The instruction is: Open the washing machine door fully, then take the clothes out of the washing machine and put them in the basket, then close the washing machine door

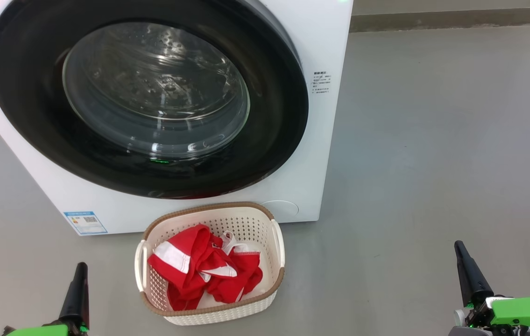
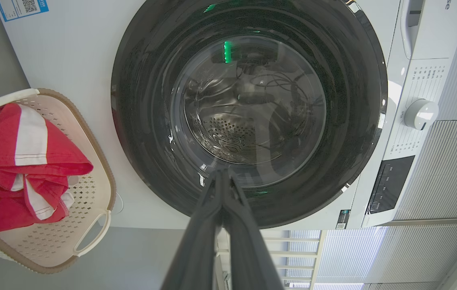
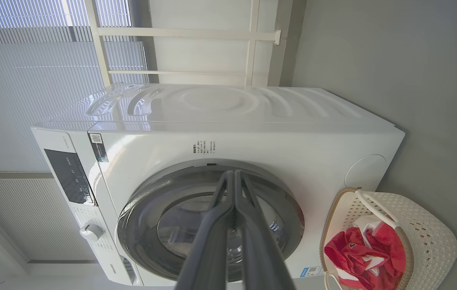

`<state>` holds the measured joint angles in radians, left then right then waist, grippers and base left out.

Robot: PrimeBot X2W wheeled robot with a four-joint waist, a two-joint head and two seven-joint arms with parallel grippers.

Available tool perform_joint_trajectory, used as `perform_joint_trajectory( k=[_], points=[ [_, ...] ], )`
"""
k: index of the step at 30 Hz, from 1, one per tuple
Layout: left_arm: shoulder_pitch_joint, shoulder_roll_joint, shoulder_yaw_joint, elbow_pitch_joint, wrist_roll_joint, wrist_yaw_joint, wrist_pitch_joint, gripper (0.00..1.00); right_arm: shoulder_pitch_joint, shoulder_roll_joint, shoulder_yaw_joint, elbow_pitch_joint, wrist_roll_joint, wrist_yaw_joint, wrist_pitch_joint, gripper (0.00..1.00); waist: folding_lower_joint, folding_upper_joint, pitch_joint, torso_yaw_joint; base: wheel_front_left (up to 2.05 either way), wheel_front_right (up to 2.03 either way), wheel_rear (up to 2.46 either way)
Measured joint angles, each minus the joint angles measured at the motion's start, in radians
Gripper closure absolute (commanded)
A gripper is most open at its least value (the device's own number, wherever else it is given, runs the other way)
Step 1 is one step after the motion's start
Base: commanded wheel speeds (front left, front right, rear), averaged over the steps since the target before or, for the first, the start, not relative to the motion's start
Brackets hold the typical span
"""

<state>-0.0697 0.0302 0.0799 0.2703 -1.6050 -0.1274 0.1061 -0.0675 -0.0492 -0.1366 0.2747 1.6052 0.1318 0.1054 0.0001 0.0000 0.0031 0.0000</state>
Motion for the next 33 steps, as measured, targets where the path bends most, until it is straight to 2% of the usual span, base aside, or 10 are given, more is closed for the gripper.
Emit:
perform_joint_trajectory(
  k=[33],
  points=[
    [0.000,0.000,0.000,0.000,0.000,0.000,0.000,1.00,0.000,0.002,-0.001,0.000,0.000,0.000,0.000,1.00,0.0000,0.0000,0.000,0.000,0.00,0.00,0.00]
  ],
)
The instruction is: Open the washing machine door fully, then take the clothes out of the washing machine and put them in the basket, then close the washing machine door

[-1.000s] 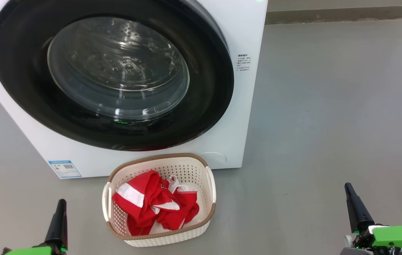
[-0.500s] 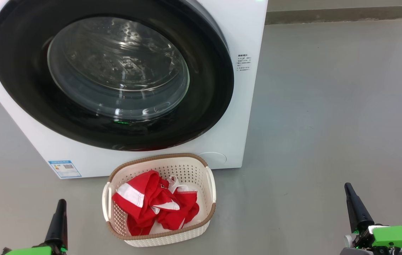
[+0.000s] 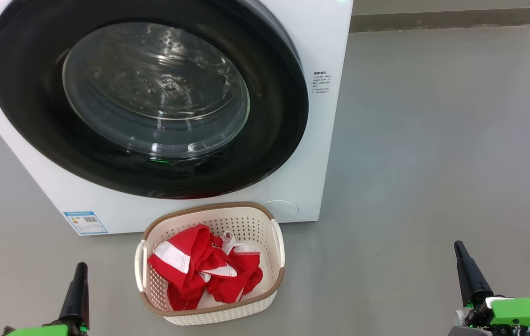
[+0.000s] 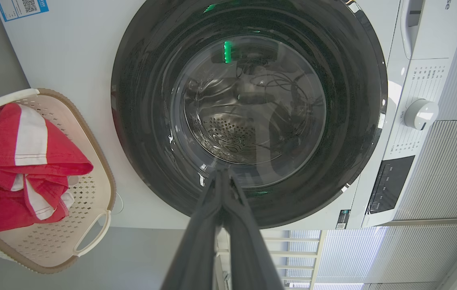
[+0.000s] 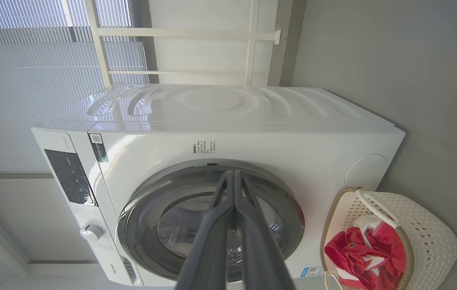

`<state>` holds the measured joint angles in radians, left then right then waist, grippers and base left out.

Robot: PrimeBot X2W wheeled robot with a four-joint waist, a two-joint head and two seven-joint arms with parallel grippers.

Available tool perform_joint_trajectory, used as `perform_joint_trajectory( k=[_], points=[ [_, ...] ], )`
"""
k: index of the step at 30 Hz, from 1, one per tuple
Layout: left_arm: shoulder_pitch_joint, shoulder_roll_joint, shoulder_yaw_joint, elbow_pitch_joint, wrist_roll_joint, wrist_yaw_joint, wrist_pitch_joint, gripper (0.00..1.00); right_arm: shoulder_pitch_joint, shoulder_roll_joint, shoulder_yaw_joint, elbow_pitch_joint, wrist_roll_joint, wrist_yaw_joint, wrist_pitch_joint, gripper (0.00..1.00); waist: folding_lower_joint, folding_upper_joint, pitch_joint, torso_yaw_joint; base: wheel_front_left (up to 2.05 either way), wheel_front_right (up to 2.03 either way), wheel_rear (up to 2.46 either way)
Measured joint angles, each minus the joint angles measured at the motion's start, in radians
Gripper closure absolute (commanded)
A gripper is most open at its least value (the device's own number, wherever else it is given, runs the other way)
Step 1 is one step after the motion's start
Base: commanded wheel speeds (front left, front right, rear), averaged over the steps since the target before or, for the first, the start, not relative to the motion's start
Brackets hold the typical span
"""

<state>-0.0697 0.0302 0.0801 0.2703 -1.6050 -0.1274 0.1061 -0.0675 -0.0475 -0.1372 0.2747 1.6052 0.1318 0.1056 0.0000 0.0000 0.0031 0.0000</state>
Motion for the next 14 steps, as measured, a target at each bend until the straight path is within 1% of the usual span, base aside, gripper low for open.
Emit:
perform_joint_trajectory(
  k=[14],
  points=[
    [0.000,0.000,0.000,0.000,0.000,0.000,0.000,1.00,0.000,0.000,0.000,0.000,0.000,0.000,0.000,1.00,0.0000,0.0000,0.000,0.000,0.00,0.00,0.00]
  ],
)
